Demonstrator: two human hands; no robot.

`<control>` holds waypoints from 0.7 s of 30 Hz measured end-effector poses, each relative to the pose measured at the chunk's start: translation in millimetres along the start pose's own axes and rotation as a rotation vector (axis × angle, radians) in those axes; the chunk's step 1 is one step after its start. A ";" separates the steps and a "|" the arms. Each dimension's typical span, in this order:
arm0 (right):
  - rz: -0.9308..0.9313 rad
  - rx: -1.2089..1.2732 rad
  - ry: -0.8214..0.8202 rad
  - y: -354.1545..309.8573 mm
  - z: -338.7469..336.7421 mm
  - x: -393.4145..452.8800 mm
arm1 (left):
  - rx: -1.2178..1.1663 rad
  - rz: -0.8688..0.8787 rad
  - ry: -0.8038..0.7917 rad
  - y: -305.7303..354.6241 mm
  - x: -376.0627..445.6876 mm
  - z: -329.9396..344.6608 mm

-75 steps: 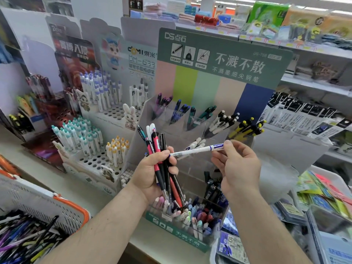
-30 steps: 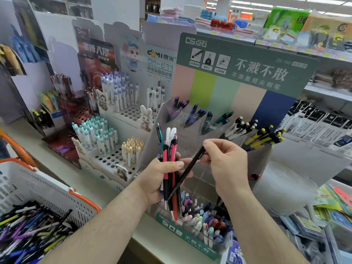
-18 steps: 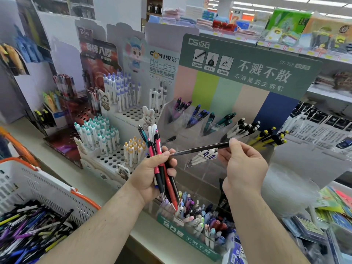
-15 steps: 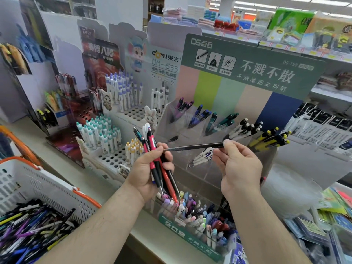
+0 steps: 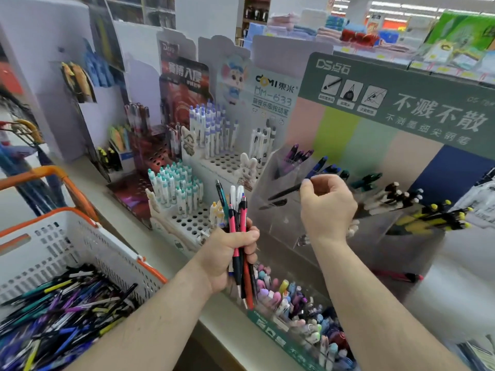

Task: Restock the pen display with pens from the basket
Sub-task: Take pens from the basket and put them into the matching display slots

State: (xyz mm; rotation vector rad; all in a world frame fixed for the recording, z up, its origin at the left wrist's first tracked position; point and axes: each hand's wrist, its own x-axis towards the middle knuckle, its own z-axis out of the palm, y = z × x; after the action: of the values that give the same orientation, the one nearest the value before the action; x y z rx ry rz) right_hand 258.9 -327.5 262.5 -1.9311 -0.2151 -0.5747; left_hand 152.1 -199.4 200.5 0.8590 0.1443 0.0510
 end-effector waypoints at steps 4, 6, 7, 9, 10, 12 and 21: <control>0.024 -0.189 -0.194 7.4 27.6 -0.6 | 0.149 0.030 -0.011 4.2 -6.5 -4.1; 0.035 -0.296 -0.301 8.7 33.3 1.0 | 0.184 0.045 -0.006 5.1 -8.4 -6.2; 0.044 -0.320 -0.333 8.7 33.9 1.7 | 0.194 0.052 0.003 5.3 -8.8 -7.1; 0.024 -0.335 -0.344 5.4 30.9 1.8 | 0.240 0.061 0.030 5.4 -9.9 -7.7; -0.007 -0.323 -0.316 1.9 27.4 0.5 | 0.279 0.062 0.046 5.2 -10.4 -7.3; -0.014 -0.191 -0.273 -9.2 16.7 -6.5 | 0.346 0.057 0.071 4.0 -10.4 -6.3; 0.304 0.163 -0.637 -22.9 -16.0 -35.5 | 0.367 0.021 -0.027 -6.0 -7.3 16.6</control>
State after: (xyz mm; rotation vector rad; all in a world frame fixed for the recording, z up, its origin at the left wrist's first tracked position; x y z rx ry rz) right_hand 214.2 -328.3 269.1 -1.8855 -0.3478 0.2651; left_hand 147.2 -216.5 207.4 1.2267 0.1214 0.0331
